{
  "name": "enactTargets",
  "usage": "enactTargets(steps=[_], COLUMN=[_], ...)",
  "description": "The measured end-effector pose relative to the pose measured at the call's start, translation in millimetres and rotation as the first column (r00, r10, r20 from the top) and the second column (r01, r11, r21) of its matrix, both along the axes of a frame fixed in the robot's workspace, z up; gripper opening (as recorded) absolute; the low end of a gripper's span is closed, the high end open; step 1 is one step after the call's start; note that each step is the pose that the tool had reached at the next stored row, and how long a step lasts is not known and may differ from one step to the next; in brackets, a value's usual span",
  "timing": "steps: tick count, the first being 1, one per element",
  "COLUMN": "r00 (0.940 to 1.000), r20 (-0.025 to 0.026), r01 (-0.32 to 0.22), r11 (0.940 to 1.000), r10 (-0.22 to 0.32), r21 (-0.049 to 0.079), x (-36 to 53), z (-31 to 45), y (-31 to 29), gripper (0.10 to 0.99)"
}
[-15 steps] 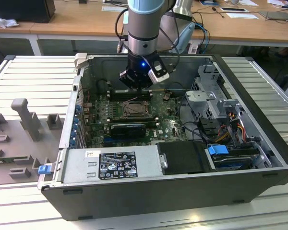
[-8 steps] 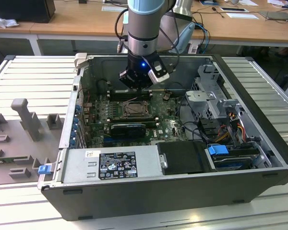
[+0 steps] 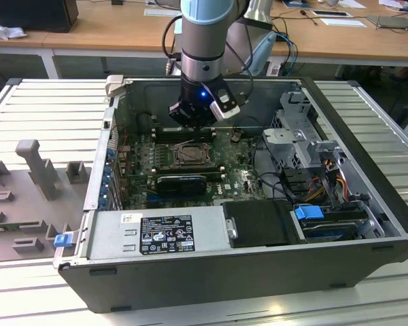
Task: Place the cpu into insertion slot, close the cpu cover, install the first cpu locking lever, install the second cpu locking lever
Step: 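Install the first cpu locking lever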
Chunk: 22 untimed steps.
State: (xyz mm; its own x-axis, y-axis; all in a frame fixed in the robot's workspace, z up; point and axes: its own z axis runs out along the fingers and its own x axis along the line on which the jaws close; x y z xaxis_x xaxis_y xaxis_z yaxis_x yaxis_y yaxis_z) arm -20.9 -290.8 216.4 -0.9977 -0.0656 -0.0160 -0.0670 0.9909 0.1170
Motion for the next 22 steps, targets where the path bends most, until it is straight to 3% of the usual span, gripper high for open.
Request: enactTargets(steps=[22], r00=[0.9998], r20=[0.0001], r01=[-0.019], r11=[0.9998], r10=[0.019], r21=[0.000], x=[3.2], z=[-13.0], y=[0.1], gripper=[0.106])
